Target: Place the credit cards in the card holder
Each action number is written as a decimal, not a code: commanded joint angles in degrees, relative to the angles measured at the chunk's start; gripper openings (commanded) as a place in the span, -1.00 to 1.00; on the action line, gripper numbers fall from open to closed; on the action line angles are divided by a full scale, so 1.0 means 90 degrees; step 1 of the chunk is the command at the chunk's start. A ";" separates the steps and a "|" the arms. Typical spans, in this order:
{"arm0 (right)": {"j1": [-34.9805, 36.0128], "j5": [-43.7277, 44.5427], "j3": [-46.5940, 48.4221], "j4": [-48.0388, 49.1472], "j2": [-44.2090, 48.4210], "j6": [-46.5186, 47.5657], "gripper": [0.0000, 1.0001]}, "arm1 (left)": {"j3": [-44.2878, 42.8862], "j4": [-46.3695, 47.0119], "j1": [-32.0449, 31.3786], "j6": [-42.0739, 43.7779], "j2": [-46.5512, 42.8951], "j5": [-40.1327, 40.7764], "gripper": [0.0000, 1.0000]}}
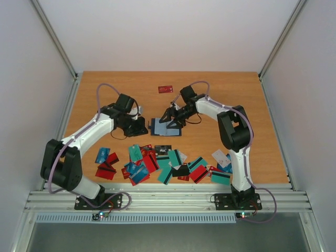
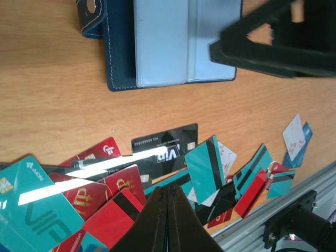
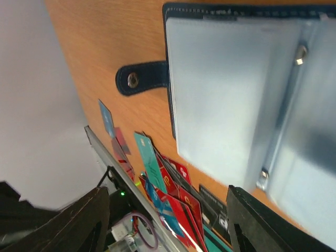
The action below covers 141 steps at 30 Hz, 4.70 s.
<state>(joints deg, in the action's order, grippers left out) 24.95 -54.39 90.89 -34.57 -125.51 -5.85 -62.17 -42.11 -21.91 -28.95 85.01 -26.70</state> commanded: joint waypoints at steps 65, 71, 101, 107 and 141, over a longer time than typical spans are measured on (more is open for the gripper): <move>0.0067 0.2976 -0.6901 -0.1597 0.8113 -0.1923 0.54 | -0.0150 0.0867 -0.3492 0.0353 0.1141 0.0009 -0.47; 0.0052 0.3029 -0.7046 -0.1966 0.8457 -0.2017 0.65 | -0.1294 0.0784 -0.3884 0.0302 0.2362 -0.0216 -0.48; 0.0040 0.2110 -0.8959 0.0319 0.9407 -0.3343 0.51 | -0.1530 0.1136 -0.4437 -0.0128 0.3740 -0.0603 -0.50; 0.0028 0.1989 -0.9179 0.0848 0.9118 -0.3483 0.39 | -0.1483 0.1224 -0.4450 -0.0188 0.3687 -0.0808 -0.50; 0.0021 0.1952 -0.8457 0.0375 0.8806 -0.2926 -0.53 | -0.1490 0.1654 -0.4450 -0.0275 0.4008 -0.1737 -0.58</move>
<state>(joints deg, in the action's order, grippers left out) 25.41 -38.54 10.61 -32.56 -46.76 -34.37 -76.01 -31.20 -60.36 -30.57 118.56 -38.68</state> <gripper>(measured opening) 0.238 0.213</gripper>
